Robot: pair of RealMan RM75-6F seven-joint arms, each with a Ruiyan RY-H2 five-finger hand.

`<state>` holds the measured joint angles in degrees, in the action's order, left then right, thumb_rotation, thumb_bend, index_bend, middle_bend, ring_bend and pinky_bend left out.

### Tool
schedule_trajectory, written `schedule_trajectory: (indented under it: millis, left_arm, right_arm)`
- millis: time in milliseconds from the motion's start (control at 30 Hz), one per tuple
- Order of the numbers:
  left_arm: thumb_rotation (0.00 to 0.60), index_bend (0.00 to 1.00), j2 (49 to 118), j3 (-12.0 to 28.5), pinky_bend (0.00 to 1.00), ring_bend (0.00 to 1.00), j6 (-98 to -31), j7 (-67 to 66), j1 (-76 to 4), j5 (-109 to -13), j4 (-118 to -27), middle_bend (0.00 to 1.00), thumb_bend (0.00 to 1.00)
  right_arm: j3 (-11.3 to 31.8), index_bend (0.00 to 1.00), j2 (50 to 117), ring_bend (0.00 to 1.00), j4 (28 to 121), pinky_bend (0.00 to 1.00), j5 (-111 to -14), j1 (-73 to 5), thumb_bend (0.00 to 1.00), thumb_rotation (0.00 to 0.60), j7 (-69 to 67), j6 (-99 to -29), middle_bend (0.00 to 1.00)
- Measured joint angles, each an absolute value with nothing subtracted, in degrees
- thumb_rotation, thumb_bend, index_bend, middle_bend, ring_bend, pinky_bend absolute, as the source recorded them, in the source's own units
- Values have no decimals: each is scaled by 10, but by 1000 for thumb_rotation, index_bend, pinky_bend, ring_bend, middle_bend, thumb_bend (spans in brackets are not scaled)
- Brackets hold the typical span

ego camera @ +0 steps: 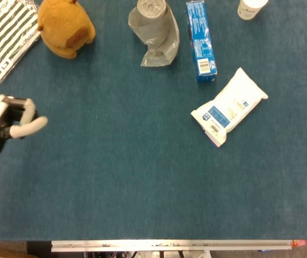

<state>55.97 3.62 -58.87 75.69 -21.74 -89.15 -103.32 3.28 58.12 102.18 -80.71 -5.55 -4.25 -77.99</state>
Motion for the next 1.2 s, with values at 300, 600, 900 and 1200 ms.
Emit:
schedule_trajectory:
  millis: [300,600,900,1200]
  left_arm:
    - [0,1000,572,-8,1000,1000,-543,934,-317,-1028,-1022,1000,0]
    - [0,1000,583,-71,1000,1000,-592,1018,-386,-1136,-1018,1000,0]
    - [0,1000,596,-114,1000,1000,-620,1036,-430,-1141,-1006,1000,0]
    - [0,1000,599,-141,1000,1000,-638,1032,-449,-1126,-1004,1000,0]
  right_arm:
    - [33,527,580,384,1025,420,-795,-60,0,600,-36,-766,533]
    - [33,527,580,389,1025,420,-786,-60,0,600,-33,-762,535]
    - [32,527,578,390,1026,420,-785,-58,0,600,-34,-764,535]
    - [33,527,578,390,1026,420,-787,-59,0,600,-35,-763,535]
